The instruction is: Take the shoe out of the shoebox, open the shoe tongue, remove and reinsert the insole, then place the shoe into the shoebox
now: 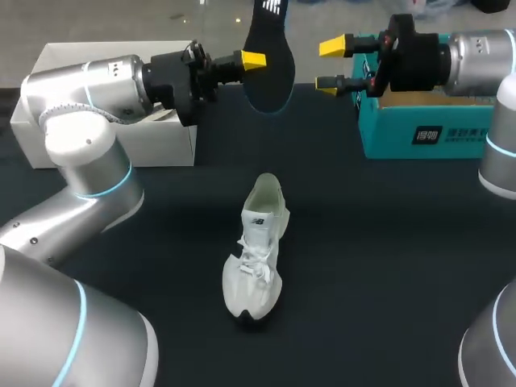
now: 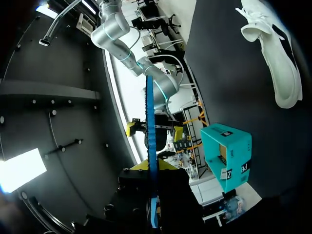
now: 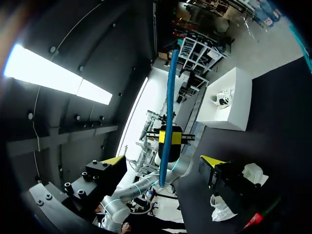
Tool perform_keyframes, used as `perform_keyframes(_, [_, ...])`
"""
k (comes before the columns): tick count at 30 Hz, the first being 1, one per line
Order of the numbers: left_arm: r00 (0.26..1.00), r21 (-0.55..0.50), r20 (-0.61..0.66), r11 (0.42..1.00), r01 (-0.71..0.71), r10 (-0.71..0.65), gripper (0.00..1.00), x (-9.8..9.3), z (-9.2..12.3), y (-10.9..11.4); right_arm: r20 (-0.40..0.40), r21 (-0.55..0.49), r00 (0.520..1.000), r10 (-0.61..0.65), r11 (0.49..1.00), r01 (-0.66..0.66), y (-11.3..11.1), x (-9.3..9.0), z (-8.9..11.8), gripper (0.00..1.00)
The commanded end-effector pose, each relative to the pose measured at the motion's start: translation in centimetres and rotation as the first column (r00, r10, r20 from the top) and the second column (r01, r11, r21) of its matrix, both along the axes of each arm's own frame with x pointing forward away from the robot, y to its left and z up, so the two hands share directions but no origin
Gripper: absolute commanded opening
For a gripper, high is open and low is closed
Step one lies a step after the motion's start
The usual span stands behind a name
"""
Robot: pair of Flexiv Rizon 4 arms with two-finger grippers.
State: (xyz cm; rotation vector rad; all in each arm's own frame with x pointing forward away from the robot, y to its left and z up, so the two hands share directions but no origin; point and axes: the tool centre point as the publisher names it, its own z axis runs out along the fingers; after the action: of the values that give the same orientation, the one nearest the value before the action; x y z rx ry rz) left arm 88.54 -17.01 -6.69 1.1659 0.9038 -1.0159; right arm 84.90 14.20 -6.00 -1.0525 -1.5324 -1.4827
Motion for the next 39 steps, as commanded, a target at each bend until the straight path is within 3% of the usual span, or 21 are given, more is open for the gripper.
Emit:
perform_keyframes(1, [0.999,0.027,0.009,0.999,0.037,-0.038,0.00,0.7,-0.1,0.2,-0.001,-0.089,0.996,0.094,0.992,-0.094,0.1,2.4,0.2,0.98])
perform_keyframes(2, [0.999,0.027,0.009,0.999,0.038,-0.038,0.00,0.7,-0.1,0.1,-0.002,-0.090,0.996,0.090,0.992,-0.090,0.2,2.6,0.2,0.79])
perform_keyframes(4, [1.000,0.025,0.016,0.999,0.025,-0.025,0.00,1.0,-0.1,-0.1,-0.021,-0.097,0.998,0.066,0.993,-0.068,0.5,2.7,0.1,0.71])
perform_keyframes(5, [1.000,0.023,0.016,0.999,0.023,-0.024,0.00,1.0,0.0,-0.2,-0.027,-0.115,0.998,0.062,0.991,-0.065,0.7,2.7,0.0,0.57])
perform_keyframes(12, [1.000,0.007,0.028,1.000,0.003,-0.003,0.00,1.7,0.2,-1.0,-0.027,-0.214,0.999,0.019,0.977,-0.024,2.5,2.9,-0.6,0.55])
perform_keyframes(16, [1.000,0.004,0.029,1.000,0.005,-0.005,0.00,2.1,0.1,-1.5,-0.031,-0.197,0.999,-0.019,0.980,0.012,3.4,3.0,-0.6,0.55])
perform_keyframes(18, [1.000,0.003,0.029,1.000,0.006,-0.006,0.00,2.3,0.0,-1.8,-0.027,-0.201,0.999,-0.023,0.979,0.017,3.8,3.0,-0.8,0.49])
perform_keyframes(26, [0.999,-0.019,0.041,1.000,-0.007,0.008,0.00,2.9,0.3,-2.4,-0.031,-0.198,0.999,-0.043,0.979,0.036,4.2,3.0,-1.1,0.43])
perform_keyframes(39, [0.999,-0.046,0.051,0.999,-0.002,0.004,0.00,2.5,0.5,-3.3,-0.039,-0.171,0.995,-0.095,0.981,0.087,4.5,3.5,-1.3,0.23])
